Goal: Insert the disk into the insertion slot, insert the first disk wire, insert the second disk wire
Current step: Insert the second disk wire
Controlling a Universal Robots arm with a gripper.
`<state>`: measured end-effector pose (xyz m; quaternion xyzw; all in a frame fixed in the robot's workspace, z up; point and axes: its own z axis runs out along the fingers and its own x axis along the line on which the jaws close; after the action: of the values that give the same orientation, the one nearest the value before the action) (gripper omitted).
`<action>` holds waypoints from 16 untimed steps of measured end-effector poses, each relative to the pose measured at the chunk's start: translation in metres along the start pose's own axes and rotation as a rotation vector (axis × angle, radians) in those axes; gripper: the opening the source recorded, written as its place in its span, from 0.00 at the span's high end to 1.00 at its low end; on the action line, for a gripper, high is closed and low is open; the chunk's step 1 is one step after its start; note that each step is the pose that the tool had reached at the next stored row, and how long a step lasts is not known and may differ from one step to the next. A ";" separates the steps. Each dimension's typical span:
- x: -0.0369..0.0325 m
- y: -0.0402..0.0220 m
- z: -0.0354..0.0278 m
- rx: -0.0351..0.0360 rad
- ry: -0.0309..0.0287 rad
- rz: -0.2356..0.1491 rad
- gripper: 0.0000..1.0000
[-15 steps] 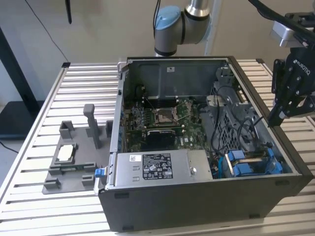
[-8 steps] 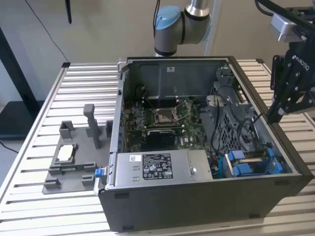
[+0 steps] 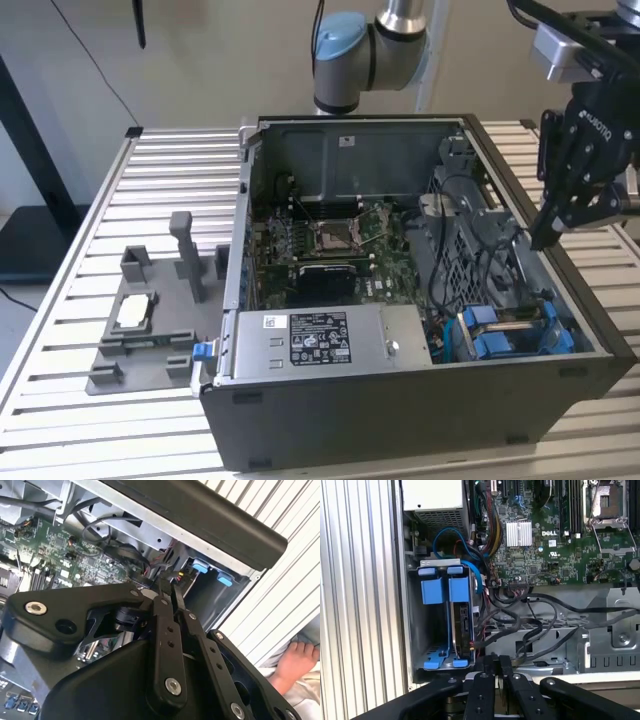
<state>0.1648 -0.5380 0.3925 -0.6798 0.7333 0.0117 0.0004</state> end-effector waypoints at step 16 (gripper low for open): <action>0.0016 0.0382 0.0004 0.0058 -0.0004 -0.001 0.84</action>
<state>0.1265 -0.5367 0.3926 -0.6803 0.7329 0.0097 0.0025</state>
